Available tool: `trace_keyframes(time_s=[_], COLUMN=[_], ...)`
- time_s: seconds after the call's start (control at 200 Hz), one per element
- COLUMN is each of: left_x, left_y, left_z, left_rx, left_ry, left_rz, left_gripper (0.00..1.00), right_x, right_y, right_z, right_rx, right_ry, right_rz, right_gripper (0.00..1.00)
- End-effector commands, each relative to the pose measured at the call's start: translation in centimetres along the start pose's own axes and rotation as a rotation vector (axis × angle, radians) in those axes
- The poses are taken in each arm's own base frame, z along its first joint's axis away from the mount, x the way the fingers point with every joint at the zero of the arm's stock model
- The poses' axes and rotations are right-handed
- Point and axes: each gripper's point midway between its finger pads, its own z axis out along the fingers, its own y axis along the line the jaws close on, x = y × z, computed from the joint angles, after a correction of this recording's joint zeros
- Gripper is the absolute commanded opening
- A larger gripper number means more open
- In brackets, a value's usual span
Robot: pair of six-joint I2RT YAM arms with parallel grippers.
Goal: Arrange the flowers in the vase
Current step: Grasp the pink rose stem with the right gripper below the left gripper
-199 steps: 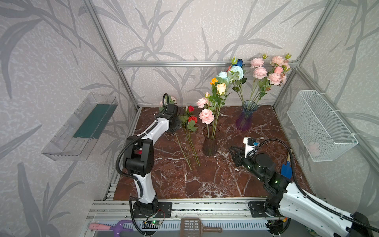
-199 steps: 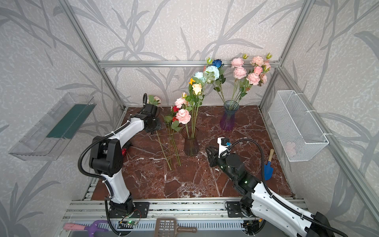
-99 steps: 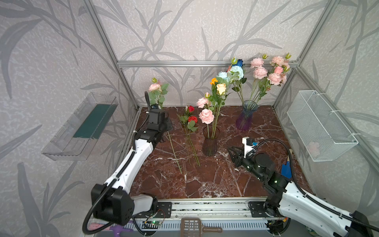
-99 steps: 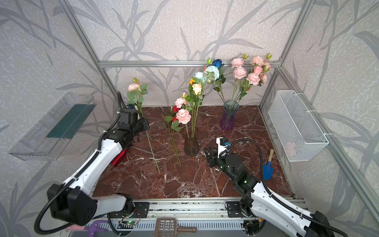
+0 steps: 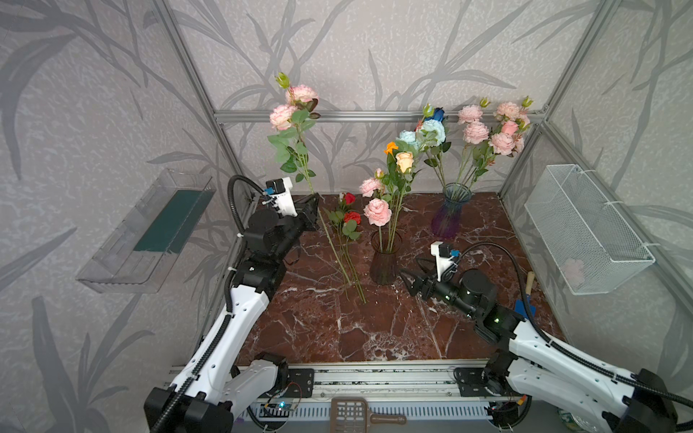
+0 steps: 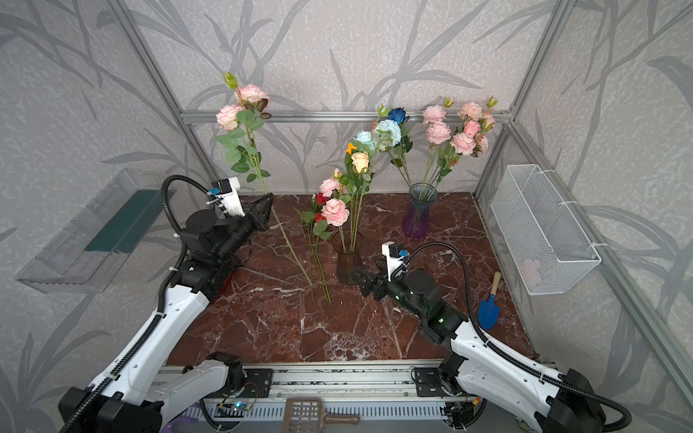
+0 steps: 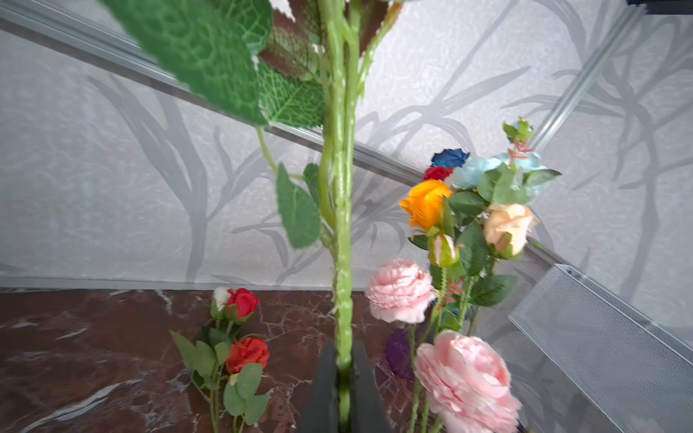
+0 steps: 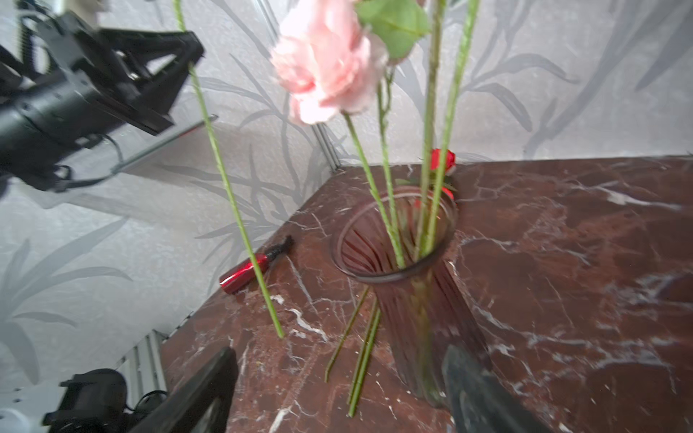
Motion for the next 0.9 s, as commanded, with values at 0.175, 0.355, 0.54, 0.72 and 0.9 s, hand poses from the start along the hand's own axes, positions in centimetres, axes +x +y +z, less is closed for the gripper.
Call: trace_keyframes(time_s=[0.175,0.355,0.54,0.72,0.9], left_x=[0.4,0.1,1.0,2.3,2.8], left_y=[-7.7,-10.2,-11.8,-12.1,-12.3], left_z=[-2.5,-3.9,-4.2,-3.7,-3.5], left_rx=[0.345,0.437,0.488,0.496,0.497], left_ry=[0.016,0.017,0.054,0.097,0.115], left_rz=[-0.040,-0.048,-0.036,-0.034,-0.032], left_gripper=[0.00,0.00,0.00,0.00,0.00], right_x=[-4.6,-7.8,-9.0,-8.9,-8.7], right_y=[5.2,8.0,10.2,11.9,12.7], right_z=[0.2,3.5,6.5,7.8,8.6], right_rx=[-0.100,-0.109,-0.161,-0.221,-0.249], right_ry=[0.044,0.092,0.116,0.147,0.166], right_rz=[-0.170,-0.266,-0.241,-0.228,-0.215], right_gripper=[0.54,0.36,0.33,0.32,0.33])
